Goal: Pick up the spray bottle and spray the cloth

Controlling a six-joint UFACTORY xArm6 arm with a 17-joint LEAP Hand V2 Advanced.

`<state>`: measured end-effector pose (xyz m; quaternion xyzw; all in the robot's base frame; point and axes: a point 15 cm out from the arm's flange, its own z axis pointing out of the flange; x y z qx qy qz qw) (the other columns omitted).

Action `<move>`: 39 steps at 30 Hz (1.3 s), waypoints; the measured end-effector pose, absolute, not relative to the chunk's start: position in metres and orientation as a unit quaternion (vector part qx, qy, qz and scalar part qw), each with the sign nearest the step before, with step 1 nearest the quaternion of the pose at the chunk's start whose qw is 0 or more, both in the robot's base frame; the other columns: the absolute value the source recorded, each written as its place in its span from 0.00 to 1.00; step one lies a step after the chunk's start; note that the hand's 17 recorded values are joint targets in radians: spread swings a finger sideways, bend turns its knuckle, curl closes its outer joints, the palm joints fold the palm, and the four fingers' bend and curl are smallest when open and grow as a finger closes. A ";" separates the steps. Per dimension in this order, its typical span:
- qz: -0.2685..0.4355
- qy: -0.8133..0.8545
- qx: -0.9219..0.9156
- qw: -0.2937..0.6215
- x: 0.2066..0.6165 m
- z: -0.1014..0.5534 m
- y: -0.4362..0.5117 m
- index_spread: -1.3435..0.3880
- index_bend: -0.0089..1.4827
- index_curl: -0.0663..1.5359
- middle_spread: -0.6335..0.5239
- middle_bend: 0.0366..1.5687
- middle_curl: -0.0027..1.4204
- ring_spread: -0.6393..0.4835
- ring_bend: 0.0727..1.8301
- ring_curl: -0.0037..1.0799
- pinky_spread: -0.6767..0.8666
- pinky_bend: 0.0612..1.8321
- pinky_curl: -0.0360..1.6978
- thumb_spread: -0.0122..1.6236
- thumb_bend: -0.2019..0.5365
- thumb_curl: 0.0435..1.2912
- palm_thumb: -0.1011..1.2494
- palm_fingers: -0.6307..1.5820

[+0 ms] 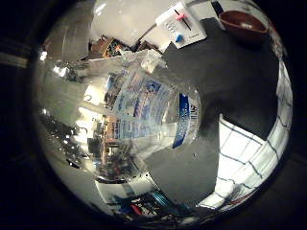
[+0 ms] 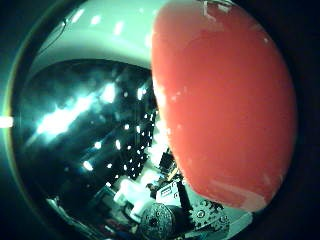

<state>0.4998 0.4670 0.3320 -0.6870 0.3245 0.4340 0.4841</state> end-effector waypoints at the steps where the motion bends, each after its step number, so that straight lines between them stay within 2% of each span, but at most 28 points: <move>1: 0.436 0.323 -0.687 0.483 0.498 0.329 0.471 0.63 0.76 0.59 0.38 0.80 0.68 0.35 0.71 0.84 0.34 0.54 0.91 0.58 0.25 0.64 0.77 0.78; 8: 0.416 0.338 -0.689 0.489 0.503 0.319 0.485 0.63 0.76 0.59 0.38 0.81 0.68 0.35 0.72 0.83 0.34 0.54 0.91 0.58 0.25 0.64 0.76 0.78; 30: 0.435 0.344 -0.686 0.471 0.491 0.282 0.503 0.63 0.75 0.60 0.38 0.79 0.67 0.34 0.71 0.83 0.34 0.54 0.90 0.59 0.24 0.62 0.73 0.76; 35: 0.434 0.341 -0.687 0.473 0.492 0.283 0.500 0.62 0.68 0.59 0.38 0.74 0.65 0.35 0.69 0.79 0.33 0.53 0.84 0.58 0.24 0.59 0.69 0.76; 38: 0.433 0.340 -0.687 0.474 0.493 0.284 0.499 0.61 0.58 0.58 0.39 0.70 0.62 0.36 0.67 0.74 0.30 0.51 0.77 0.56 0.23 0.56 0.66 0.77; 39: 0.433 0.340 -0.688 0.474 0.494 0.284 0.498 0.60 0.52 0.57 0.39 0.68 0.61 0.37 0.66 0.72 0.29 0.50 0.74 0.56 0.23 0.55 0.65 0.75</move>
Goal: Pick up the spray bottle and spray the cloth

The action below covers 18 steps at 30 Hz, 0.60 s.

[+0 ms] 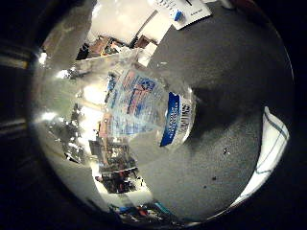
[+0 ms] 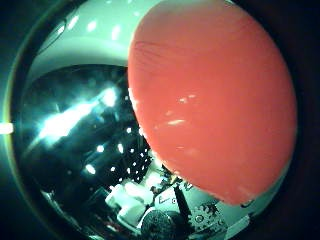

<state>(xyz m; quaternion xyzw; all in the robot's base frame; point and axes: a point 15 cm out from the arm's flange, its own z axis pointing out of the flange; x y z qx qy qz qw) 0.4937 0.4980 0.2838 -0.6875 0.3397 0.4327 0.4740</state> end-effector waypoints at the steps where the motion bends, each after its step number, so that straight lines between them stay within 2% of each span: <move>1: 0.432 0.340 -0.688 0.474 0.494 0.284 0.497 0.60 0.48 0.58 0.39 0.67 0.61 0.38 0.66 0.71 0.28 0.50 0.72 0.55 0.23 0.54 0.64 0.73; 5: 0.431 0.337 -0.691 0.472 0.496 0.284 0.491 0.58 0.31 0.57 0.37 0.59 0.59 0.38 0.66 0.66 0.21 0.49 0.65 0.55 0.24 0.51 0.64 0.63; 9: 0.437 0.327 -0.693 0.471 0.491 0.292 0.488 0.57 0.17 0.54 0.38 0.51 0.57 0.38 0.64 0.62 0.16 0.45 0.60 0.66 0.23 0.42 0.58 0.50; 11: 0.433 0.325 -0.699 0.468 0.490 0.291 0.487 0.58 0.14 0.52 0.38 0.47 0.56 0.38 0.63 0.61 0.17 0.42 0.59 0.67 0.23 0.39 0.56 0.44; 14: 0.424 0.321 -0.708 0.466 0.491 0.297 0.481 0.59 0.15 0.47 0.40 0.40 0.52 0.39 0.57 0.58 0.25 0.33 0.57 0.68 0.24 0.33 0.53 0.35; 18: 0.414 0.315 -0.713 0.469 0.493 0.307 0.476 0.61 0.16 0.41 0.48 0.29 0.44 0.45 0.43 0.48 0.44 0.23 0.50 0.67 0.24 0.29 0.53 0.30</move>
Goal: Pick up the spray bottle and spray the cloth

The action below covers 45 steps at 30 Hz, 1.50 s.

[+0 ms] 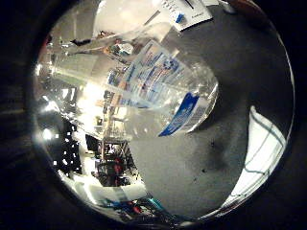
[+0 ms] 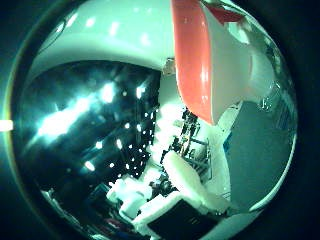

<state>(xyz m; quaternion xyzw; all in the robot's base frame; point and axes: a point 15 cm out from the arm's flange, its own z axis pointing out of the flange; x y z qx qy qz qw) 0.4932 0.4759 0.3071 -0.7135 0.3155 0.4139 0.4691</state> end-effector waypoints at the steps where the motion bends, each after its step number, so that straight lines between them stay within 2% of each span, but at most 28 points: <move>1: 0.410 0.313 -0.718 0.468 0.493 0.309 0.474 0.62 0.16 0.40 0.49 0.26 0.42 0.47 0.40 0.46 0.50 0.22 0.48 0.67 0.24 0.28 0.53 0.30; 4: 0.397 0.313 -0.727 0.464 0.499 0.312 0.459 0.62 0.13 0.36 0.55 0.20 0.36 0.55 0.30 0.39 0.62 0.18 0.41 0.67 0.23 0.25 0.51 0.29; 6: 0.398 0.311 -0.731 0.460 0.499 0.312 0.451 0.62 0.12 0.34 0.58 0.16 0.33 0.60 0.25 0.35 0.66 0.17 0.38 0.66 0.24 0.24 0.51 0.28; 13: 0.403 0.301 -0.742 0.442 0.492 0.314 0.437 0.62 0.11 0.26 0.62 0.10 0.27 0.69 0.17 0.28 0.70 0.17 0.30 0.65 0.24 0.21 0.48 0.30; 23: 0.409 0.294 -0.743 0.441 0.483 0.317 0.449 0.62 0.11 0.23 0.63 0.10 0.24 0.69 0.15 0.26 0.69 0.18 0.25 0.65 0.24 0.20 0.47 0.31; 37: 0.435 0.279 -0.733 0.444 0.458 0.319 0.488 0.61 0.11 0.22 0.58 0.10 0.22 0.62 0.17 0.25 0.68 0.21 0.22 0.67 0.24 0.21 0.50 0.34; 45: 0.435 0.285 -0.731 0.442 0.464 0.308 0.482 0.60 0.12 0.22 0.59 0.10 0.22 0.60 0.17 0.25 0.68 0.22 0.21 0.68 0.25 0.21 0.51 0.35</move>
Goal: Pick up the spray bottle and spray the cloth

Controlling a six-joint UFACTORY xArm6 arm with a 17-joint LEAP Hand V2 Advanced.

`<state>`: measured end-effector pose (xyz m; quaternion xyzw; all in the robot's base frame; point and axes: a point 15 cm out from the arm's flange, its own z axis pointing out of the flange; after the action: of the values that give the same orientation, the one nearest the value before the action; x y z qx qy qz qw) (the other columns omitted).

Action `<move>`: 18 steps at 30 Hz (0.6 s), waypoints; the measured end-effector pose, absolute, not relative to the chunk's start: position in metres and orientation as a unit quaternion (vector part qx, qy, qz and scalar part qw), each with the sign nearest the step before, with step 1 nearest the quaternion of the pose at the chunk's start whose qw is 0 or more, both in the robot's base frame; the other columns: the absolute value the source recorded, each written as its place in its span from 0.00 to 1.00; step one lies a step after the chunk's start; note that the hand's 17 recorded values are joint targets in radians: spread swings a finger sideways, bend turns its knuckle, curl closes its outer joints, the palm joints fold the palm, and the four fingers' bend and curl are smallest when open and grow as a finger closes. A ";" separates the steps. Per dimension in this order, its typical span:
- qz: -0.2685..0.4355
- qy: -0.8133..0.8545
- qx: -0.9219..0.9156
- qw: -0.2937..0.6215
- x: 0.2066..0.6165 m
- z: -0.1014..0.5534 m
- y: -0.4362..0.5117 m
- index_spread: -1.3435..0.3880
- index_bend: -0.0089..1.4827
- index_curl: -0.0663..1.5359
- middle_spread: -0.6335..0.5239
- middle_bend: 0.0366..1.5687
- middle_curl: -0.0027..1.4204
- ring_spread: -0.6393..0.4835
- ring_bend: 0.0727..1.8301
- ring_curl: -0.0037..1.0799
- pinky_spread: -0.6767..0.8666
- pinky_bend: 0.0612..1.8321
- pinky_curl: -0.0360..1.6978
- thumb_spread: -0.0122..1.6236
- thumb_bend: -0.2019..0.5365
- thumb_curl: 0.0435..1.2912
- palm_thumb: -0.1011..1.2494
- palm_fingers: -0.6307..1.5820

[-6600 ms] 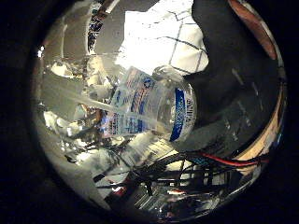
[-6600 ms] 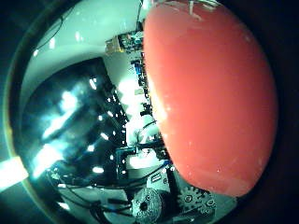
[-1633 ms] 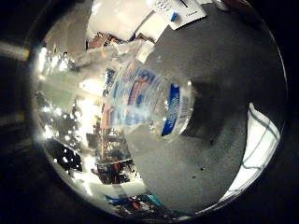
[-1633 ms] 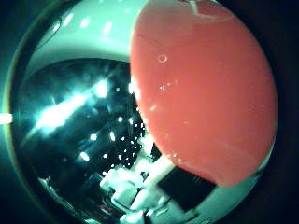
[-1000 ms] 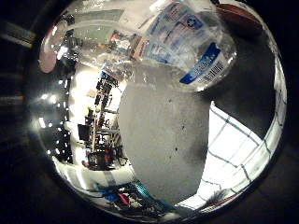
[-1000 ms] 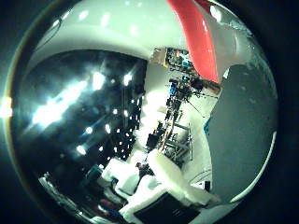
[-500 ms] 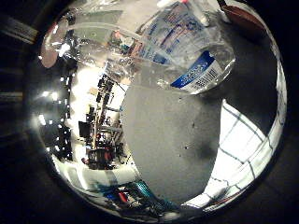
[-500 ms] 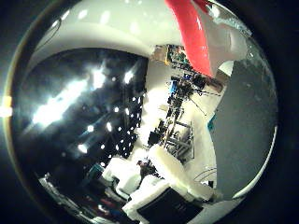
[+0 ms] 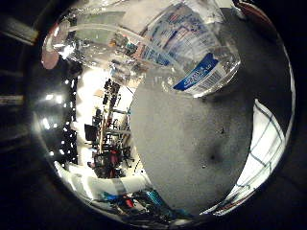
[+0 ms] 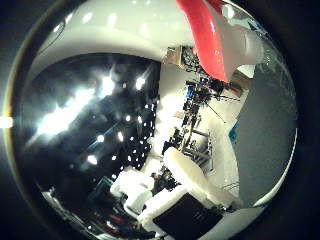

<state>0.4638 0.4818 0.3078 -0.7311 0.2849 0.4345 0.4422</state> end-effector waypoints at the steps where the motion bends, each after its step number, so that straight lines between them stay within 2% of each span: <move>1: 0.434 0.287 -0.730 0.443 0.467 0.306 0.479 0.60 0.12 0.22 0.59 0.10 0.22 0.60 0.17 0.24 0.68 0.23 0.21 0.68 0.25 0.21 0.51 0.35; 9: 0.435 0.299 -0.724 0.443 0.477 0.300 0.465 0.60 0.11 0.22 0.59 0.10 0.23 0.59 0.17 0.24 0.68 0.22 0.20 0.68 0.25 0.21 0.52 0.36; 18: 0.442 0.294 -0.725 0.440 0.468 0.304 0.467 0.60 0.11 0.22 0.59 0.10 0.23 0.58 0.17 0.24 0.68 0.22 0.19 0.69 0.24 0.22 0.52 0.36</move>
<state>0.4682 0.4670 0.3043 -0.7246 0.2936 0.4415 0.4402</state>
